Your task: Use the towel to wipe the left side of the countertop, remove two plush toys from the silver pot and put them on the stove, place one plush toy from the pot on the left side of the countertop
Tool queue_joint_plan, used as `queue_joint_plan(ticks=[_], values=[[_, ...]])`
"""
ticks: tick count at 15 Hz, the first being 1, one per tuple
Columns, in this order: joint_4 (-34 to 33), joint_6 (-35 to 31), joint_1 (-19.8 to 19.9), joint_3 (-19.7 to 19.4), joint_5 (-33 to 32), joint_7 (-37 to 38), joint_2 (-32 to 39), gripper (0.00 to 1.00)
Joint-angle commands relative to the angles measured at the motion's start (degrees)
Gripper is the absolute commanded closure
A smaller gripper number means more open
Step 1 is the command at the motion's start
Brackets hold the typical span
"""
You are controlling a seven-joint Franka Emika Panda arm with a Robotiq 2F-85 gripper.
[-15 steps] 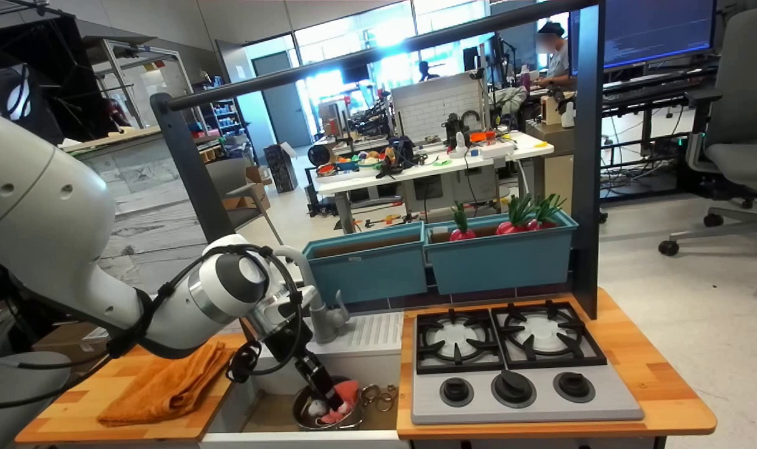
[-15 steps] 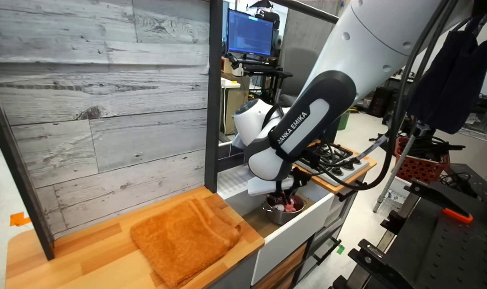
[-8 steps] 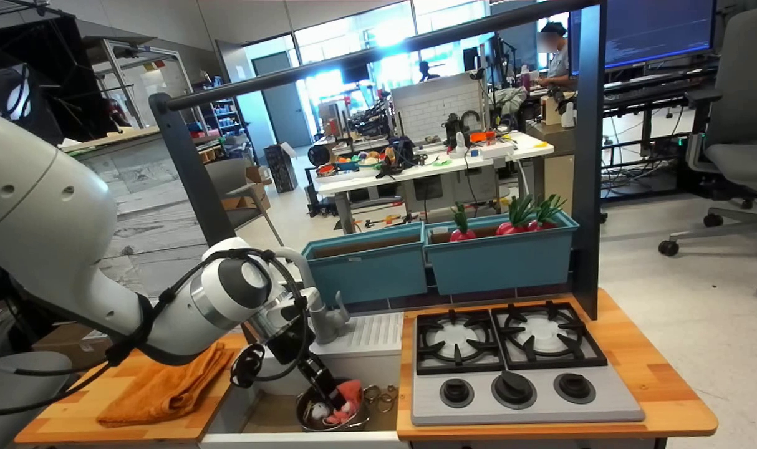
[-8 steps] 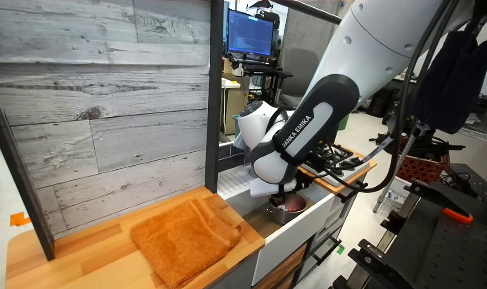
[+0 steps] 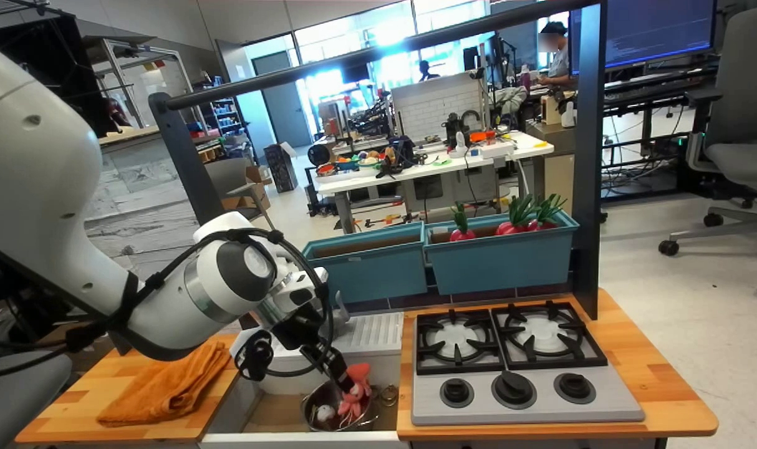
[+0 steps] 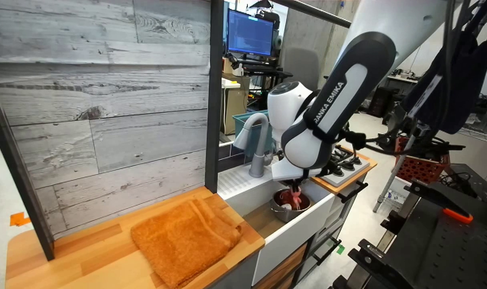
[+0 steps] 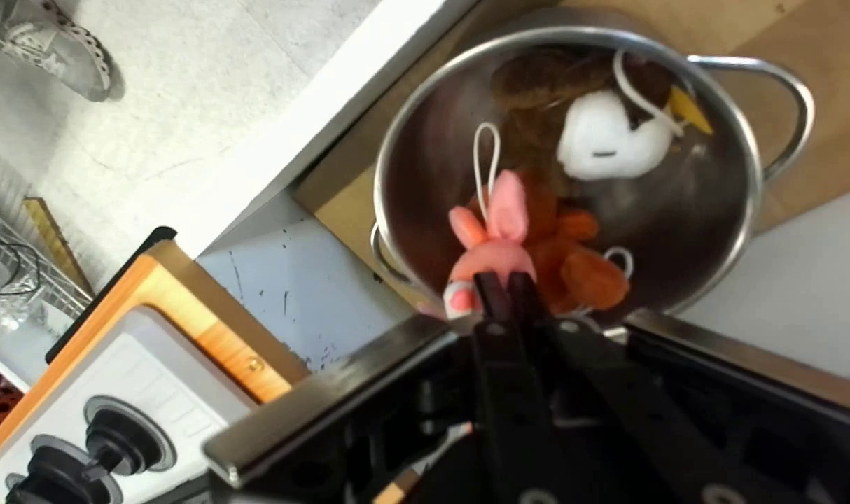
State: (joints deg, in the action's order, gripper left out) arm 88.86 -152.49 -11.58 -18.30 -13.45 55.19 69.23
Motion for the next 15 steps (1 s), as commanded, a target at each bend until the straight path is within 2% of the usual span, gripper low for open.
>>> queue_joint_plan(ticks=[1,5,7,11,15], values=[[13.8,-7.5,1.9,0.0,3.7,-3.5,-11.4,0.99],[18.0,-4.0,5.6,1.0,10.8,-5.4,-20.4,0.99],[16.1,-2.1,7.7,1.3,14.8,-4.3,-22.3,0.99],[2.6,8.6,11.5,0.0,19.5,1.2,-17.8,0.99],[-10.2,18.9,15.4,-0.6,19.8,10.6,-10.3,0.99]])
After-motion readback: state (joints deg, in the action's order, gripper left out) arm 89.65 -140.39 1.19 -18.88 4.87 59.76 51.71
